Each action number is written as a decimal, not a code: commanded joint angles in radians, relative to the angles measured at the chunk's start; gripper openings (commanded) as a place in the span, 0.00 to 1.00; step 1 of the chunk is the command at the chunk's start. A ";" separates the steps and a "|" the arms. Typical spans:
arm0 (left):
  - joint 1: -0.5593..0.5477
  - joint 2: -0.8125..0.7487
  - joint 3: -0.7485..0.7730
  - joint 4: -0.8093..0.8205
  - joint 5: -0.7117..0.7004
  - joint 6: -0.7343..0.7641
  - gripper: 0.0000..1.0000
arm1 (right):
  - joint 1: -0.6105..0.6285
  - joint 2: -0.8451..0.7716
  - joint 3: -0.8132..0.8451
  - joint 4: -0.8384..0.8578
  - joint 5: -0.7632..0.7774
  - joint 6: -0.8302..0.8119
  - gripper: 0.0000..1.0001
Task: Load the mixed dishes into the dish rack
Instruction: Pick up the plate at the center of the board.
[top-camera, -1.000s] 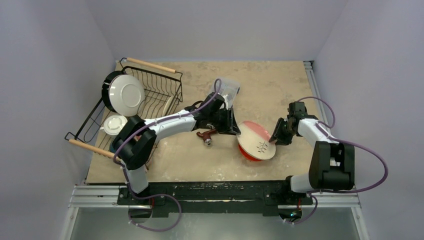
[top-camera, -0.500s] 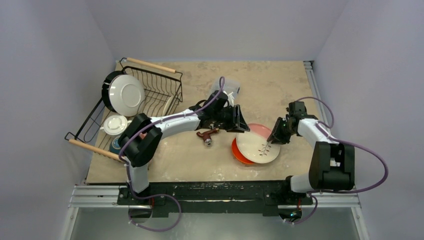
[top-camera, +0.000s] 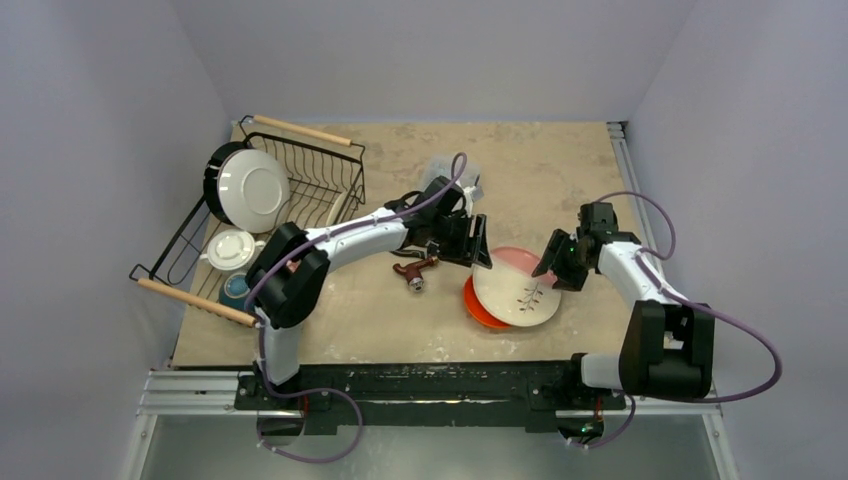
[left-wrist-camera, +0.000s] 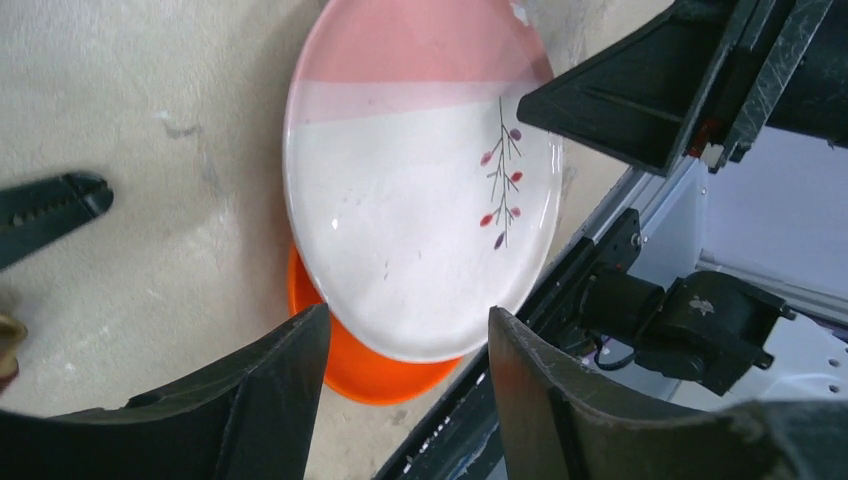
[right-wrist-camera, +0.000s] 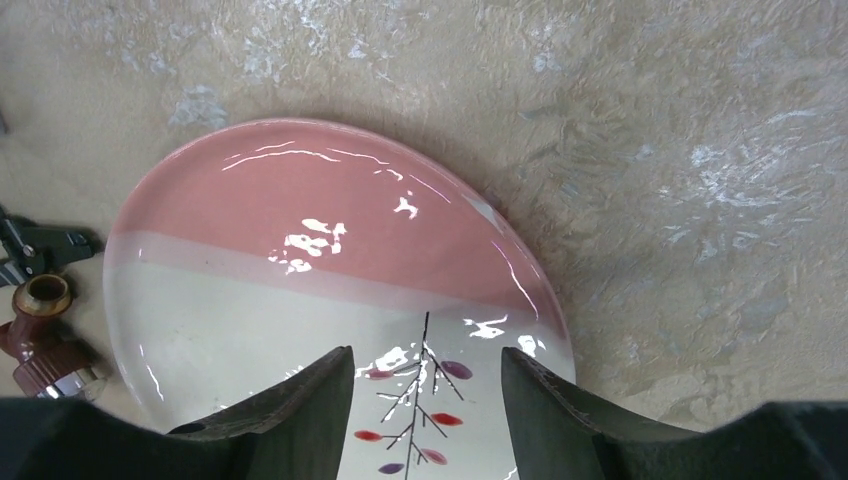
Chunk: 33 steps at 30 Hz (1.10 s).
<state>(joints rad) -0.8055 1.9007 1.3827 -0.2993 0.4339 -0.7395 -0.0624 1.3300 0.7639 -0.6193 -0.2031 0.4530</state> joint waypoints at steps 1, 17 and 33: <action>0.010 0.102 0.140 -0.056 -0.006 0.178 0.60 | 0.003 -0.003 -0.005 0.016 -0.003 0.019 0.56; 0.011 0.318 0.341 -0.054 0.029 0.157 0.64 | 0.003 0.117 0.029 0.055 -0.034 -0.011 0.52; 0.012 0.373 0.345 0.079 0.317 -0.022 0.03 | 0.003 0.131 0.028 0.075 -0.036 -0.025 0.52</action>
<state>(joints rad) -0.7677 2.2890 1.6596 -0.2504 0.6621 -0.7654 -0.0662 1.4464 0.7891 -0.5644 -0.2264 0.4431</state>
